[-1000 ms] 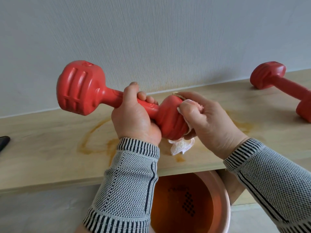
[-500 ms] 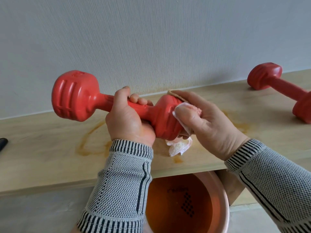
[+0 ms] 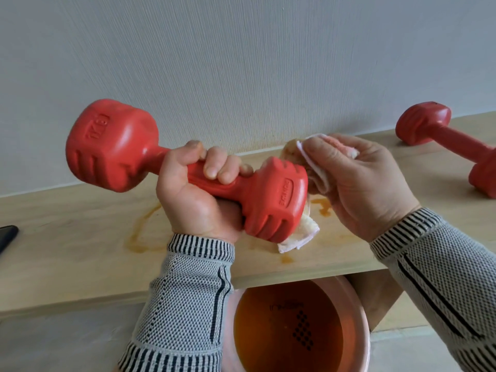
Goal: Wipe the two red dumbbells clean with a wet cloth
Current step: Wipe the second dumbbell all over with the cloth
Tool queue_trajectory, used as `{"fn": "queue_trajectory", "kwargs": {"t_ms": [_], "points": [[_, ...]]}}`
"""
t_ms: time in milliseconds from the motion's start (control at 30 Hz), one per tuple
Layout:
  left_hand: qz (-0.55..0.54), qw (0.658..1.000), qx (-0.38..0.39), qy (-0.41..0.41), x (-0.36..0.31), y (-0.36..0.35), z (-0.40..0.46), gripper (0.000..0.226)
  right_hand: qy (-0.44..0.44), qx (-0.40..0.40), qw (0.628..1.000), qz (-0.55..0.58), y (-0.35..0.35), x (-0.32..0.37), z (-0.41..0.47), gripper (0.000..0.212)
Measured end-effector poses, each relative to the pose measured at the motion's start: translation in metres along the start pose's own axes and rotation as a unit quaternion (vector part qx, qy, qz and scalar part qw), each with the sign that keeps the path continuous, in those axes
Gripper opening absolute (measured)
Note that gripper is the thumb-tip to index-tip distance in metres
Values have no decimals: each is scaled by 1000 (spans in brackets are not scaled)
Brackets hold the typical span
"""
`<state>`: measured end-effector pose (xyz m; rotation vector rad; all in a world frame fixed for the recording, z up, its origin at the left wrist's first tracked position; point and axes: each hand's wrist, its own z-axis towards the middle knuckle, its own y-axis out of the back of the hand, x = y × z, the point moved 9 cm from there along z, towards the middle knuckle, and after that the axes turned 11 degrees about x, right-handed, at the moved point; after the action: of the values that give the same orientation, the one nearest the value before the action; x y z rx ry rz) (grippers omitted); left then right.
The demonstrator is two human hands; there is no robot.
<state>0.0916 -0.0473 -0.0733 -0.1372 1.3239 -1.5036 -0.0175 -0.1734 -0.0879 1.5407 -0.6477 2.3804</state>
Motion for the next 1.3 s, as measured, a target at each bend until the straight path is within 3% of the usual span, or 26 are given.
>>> {"fn": "queue_trajectory", "kwargs": {"t_ms": [133,200,333,400,467,533,567,633,667,733,800,833,900,933,1000,1067,1100,1167,1233,1300], "points": [[21,999,43,4,-3,-9,2,16,-18,-40,997,64,7,-3,0,22],[20,998,52,8,-4,-10,2,16,-21,-52,996,65,12,-2,0,13],[27,998,61,14,-6,-9,3,15,-20,-72,996,53,25,2,1,15],[46,999,26,6,-5,-3,4,15,-18,-88,994,58,30,7,1,15],[86,995,-56,-7,-2,13,7,21,-6,-113,991,77,31,15,-1,17],[128,981,-145,-29,0,35,8,26,10,-74,992,99,16,26,0,24],[146,974,-170,-26,1,42,10,26,12,-16,995,93,0,31,3,34],[211,960,-179,50,12,60,15,40,-19,133,991,1,-39,33,1,61],[206,961,-147,110,25,62,17,57,-47,196,977,-75,-55,26,-4,69],[108,973,-107,173,41,53,10,68,-71,253,937,-231,-71,12,-14,48],[93,974,-136,155,38,53,5,67,-27,200,908,-368,-67,13,-13,14],[78,977,-148,134,35,47,2,57,-1,154,888,-434,-62,19,-12,12],[18,981,-179,78,27,44,2,31,19,85,843,-531,-57,32,-9,31],[0,978,-200,53,23,47,2,29,2,67,833,-549,-54,36,-10,46],[-18,977,-208,32,17,45,3,28,-53,69,816,-571,-46,33,-8,77],[-24,981,-189,30,15,42,4,26,-69,91,776,-620,-43,27,-7,94],[-29,983,-176,33,16,41,5,25,-69,101,777,-617,-43,24,-6,97],[-35,987,-148,45,19,38,7,26,-75,114,835,-533,-44,17,-4,97],[-34,990,-121,56,24,32,8,27,-61,97,904,-411,-42,10,-1,72],[5,992,-117,46,27,28,5,28,-56,31,955,-291,-31,4,6,41]]}}
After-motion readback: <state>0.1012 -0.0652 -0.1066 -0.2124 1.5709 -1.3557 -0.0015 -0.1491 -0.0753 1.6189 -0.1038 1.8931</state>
